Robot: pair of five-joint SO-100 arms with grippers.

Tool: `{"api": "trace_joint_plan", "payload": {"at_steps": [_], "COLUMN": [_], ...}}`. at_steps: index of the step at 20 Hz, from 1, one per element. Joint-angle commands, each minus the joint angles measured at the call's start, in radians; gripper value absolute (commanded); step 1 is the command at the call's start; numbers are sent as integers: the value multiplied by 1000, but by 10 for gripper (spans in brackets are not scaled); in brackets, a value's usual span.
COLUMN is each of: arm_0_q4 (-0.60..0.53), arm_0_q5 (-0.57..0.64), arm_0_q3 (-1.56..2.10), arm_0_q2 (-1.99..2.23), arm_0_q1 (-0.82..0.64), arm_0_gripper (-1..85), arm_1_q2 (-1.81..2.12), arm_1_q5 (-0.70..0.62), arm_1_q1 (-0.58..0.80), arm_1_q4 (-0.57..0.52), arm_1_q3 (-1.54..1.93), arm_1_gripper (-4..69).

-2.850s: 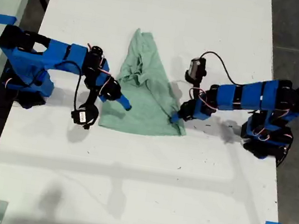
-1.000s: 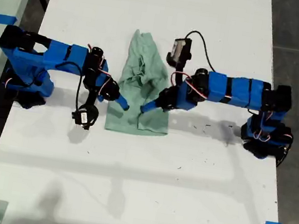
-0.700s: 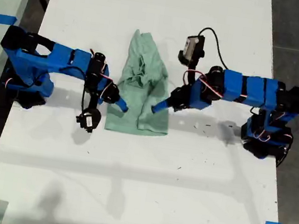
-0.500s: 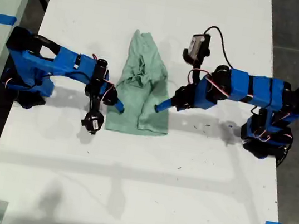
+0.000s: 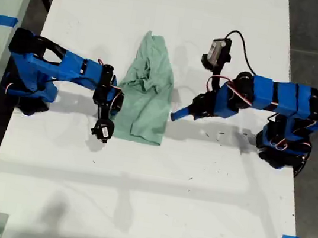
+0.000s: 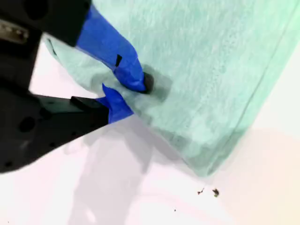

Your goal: Fold tshirt

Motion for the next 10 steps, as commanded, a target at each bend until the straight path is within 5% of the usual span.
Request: {"api": "trace_joint_plan", "payload": {"at_steps": [1, 10], "arm_0_q4": [71, 502], "arm_0_q5": [-18, -23], "arm_0_q3": [-44, -434], "arm_0_q2": [20, 84], "arm_0_q1": [-2, -20], "arm_0_gripper": [0, 0], "arm_1_q2": [80, 126], "arm_1_q5": [14, 35], "arm_1_q1": [11, 6], "arm_1_q4": [-32, -80], "arm_1_q3": [8, 91], "arm_1_gripper": [305, 298]}}
